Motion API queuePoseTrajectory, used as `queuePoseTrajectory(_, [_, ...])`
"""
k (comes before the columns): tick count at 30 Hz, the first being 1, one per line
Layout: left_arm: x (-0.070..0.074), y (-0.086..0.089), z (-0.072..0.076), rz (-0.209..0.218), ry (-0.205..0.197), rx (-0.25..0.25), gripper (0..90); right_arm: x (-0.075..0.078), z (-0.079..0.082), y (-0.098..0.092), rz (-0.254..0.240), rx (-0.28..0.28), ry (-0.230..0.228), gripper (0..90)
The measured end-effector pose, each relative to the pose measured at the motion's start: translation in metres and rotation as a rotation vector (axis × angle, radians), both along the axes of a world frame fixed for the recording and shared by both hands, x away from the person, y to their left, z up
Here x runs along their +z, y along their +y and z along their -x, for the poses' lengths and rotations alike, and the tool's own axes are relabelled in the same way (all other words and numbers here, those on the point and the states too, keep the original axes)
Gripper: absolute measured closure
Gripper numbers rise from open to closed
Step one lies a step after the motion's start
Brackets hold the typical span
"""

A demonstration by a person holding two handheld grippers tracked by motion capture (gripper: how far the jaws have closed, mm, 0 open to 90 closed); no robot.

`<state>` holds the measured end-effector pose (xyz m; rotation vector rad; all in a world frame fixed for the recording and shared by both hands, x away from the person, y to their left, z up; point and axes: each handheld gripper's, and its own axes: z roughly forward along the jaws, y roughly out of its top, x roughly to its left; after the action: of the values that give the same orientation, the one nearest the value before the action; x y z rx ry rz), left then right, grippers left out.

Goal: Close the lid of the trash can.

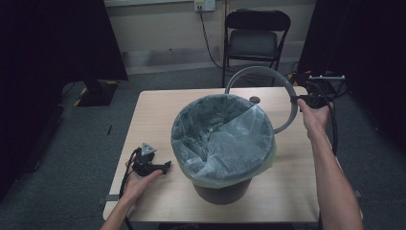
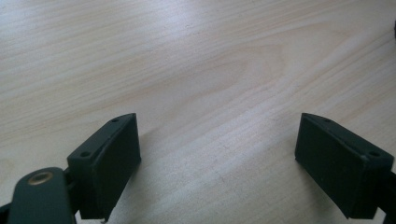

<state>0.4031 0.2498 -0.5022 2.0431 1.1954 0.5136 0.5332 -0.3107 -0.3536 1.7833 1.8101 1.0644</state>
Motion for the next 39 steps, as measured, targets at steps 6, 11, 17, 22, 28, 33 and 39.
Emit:
queuePoseTrajectory(6, [0.000, 0.000, 0.000, 0.000, 0.000, 0.000, 13.3, 0.010, -0.005, 0.001, 0.005, -0.009, -0.016, 80.0])
queuePoseTrajectory(11, [0.000, 0.000, 0.000, -0.001, -0.001, -0.002, 13.3, 0.017, -0.016, -0.005, 0.001, -0.022, -0.004, 79.9])
queuePoseTrajectory(17, [0.000, 0.000, 0.000, -0.004, -0.002, -0.003, 13.3, 0.023, -0.034, -0.014, -0.069, -0.043, 0.001, 80.0])
queuePoseTrajectory(22, [0.000, 0.001, 0.000, -0.008, 0.001, -0.008, 13.3, 0.030, -0.042, -0.013, -0.165, -0.011, 0.008, 80.1])
queuePoseTrajectory(28, [0.000, 0.000, 0.000, -0.001, 0.000, -0.004, 13.3, 0.033, -0.045, -0.015, -0.283, 0.015, 0.000, 80.1])
queuePoseTrajectory(33, [0.000, 0.001, 0.000, -0.004, 0.002, -0.007, 13.3, 0.037, -0.048, -0.020, -0.361, 0.044, -0.008, 80.1])
queuePoseTrajectory(39, [0.000, 0.000, 0.000, -0.001, 0.001, -0.005, 13.3, 0.056, -0.045, -0.017, -0.361, 0.122, -0.022, 80.1])
